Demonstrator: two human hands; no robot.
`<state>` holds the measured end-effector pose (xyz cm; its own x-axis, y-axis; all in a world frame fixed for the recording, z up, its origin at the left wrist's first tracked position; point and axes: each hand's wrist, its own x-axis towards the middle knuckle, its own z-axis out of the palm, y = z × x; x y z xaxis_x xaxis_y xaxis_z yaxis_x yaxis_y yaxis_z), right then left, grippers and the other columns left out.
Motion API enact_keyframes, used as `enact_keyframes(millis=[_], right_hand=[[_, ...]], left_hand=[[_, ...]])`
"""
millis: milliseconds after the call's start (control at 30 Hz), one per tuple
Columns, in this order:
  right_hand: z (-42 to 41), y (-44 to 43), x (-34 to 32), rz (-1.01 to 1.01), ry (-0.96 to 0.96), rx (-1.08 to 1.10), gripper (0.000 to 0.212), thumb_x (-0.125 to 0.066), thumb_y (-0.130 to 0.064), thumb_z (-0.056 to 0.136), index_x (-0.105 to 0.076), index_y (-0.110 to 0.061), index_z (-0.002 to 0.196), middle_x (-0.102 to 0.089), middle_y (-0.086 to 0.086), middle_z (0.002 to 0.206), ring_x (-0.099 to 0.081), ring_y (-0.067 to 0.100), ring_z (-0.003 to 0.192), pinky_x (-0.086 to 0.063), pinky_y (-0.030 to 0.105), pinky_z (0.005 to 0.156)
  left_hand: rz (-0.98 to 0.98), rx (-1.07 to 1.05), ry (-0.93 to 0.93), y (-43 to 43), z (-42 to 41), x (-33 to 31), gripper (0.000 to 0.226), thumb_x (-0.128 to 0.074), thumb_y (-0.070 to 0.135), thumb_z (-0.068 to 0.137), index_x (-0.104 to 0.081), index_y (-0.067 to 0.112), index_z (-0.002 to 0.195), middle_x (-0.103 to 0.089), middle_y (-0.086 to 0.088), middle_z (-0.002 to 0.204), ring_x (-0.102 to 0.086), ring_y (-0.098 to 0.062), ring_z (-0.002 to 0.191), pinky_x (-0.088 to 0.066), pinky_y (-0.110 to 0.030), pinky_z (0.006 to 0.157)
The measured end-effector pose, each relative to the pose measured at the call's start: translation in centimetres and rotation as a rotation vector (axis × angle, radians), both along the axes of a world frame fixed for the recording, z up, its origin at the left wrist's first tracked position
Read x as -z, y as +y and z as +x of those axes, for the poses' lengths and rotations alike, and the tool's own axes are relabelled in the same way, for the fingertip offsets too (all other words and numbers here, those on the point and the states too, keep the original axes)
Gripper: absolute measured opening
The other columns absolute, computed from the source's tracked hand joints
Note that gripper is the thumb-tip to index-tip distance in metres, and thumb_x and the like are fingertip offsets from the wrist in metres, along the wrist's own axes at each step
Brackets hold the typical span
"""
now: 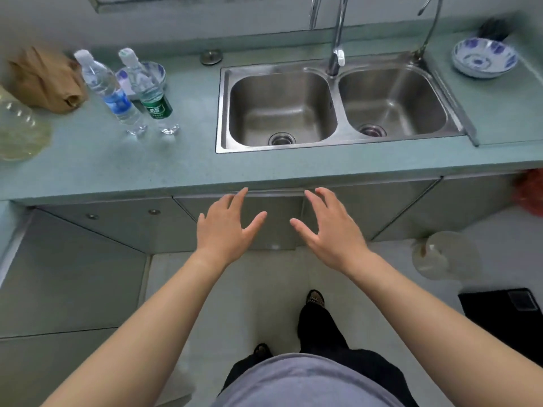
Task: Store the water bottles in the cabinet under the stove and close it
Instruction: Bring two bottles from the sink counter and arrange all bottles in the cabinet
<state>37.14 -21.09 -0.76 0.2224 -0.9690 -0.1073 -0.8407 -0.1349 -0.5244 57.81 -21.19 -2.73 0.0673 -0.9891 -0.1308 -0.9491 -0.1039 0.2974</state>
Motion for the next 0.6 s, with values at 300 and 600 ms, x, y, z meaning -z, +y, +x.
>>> enact_keyframes(millis=[300, 600], right_hand=[[5.6, -14.5, -1.4, -0.029, -0.112, -0.266, 0.065, -0.046, -0.050, 0.090, -0.025, -0.020, 0.143, -0.022, 0.000, 0.150, -0.025, 0.021, 0.138, -0.035, 0.041, 0.105], [18.4, -24.5, -2.9, -0.114, -0.088, -0.479, 0.068, -0.044, -0.052, 0.090, -0.019, -0.020, 0.145, -0.020, 0.003, 0.152, -0.026, 0.022, 0.138, -0.036, 0.041, 0.107]], left_hand=[[-0.013, -0.259, -0.057, -7.1, 4.8, -2.4, 0.073, -0.028, 0.070, 0.081, -0.023, 0.032, 0.143, -0.038, 0.001, 0.144, -0.035, -0.020, 0.133, -0.031, -0.054, 0.106], [-0.078, -0.391, -0.196, -12.3, 16.8, -4.0, 0.076, -0.024, 0.069, 0.080, -0.025, 0.028, 0.144, -0.043, 0.000, 0.141, -0.043, -0.021, 0.127, -0.040, -0.047, 0.100]])
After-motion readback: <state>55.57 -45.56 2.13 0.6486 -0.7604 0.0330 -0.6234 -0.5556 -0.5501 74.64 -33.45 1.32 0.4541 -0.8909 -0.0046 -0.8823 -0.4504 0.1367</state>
